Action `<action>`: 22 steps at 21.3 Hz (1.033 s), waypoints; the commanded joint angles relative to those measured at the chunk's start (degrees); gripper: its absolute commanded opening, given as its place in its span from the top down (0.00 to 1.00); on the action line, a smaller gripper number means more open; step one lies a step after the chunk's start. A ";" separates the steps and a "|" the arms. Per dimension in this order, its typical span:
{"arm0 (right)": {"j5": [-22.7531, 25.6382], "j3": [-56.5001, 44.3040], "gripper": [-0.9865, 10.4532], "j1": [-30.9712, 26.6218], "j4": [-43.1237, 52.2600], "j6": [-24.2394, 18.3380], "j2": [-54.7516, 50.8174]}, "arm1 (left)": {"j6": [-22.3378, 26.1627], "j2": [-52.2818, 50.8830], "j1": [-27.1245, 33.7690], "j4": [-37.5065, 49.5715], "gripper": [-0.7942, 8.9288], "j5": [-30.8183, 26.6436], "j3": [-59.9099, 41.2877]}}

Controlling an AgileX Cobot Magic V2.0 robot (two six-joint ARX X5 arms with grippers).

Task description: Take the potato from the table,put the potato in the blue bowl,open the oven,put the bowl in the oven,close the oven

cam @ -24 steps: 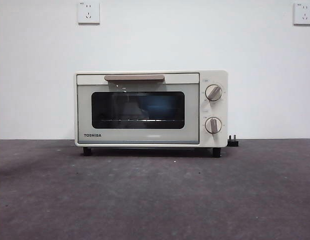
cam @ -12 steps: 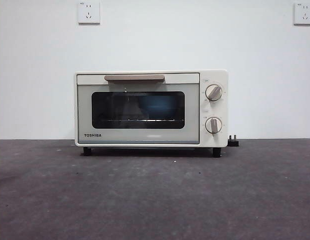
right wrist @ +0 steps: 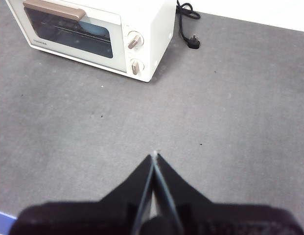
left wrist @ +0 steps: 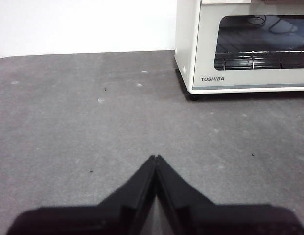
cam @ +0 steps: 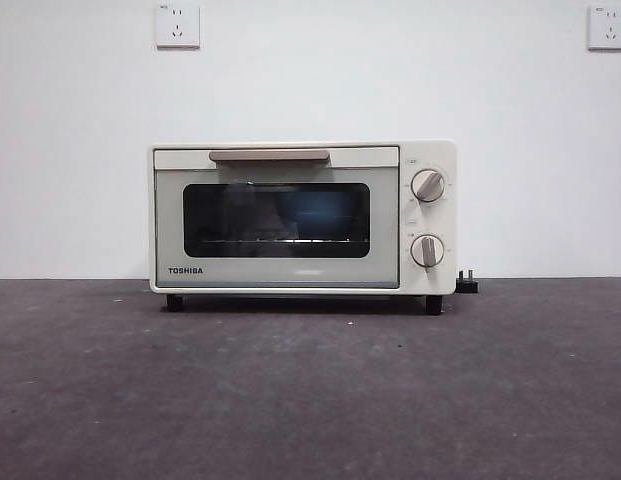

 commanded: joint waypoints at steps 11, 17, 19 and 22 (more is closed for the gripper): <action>0.02 -0.39 0.91 -0.02 -0.98 0.52 -0.04 | 1.25 1.11 0.13 0.94 0.92 -0.11 -0.59; 2.10 -0.50 0.91 -2.36 0.11 -8.17 -1.64 | 1.25 1.92 0.13 0.94 0.92 -0.11 -0.59; -0.22 -2.80 0.91 -6.95 3.82 -11.52 -4.11 | 1.25 2.01 0.13 0.94 0.92 -0.11 -0.59; -4.22 -14.53 0.91 -14.12 19.39 -12.24 -10.25 | 1.25 2.38 0.13 0.94 0.92 -0.11 -0.59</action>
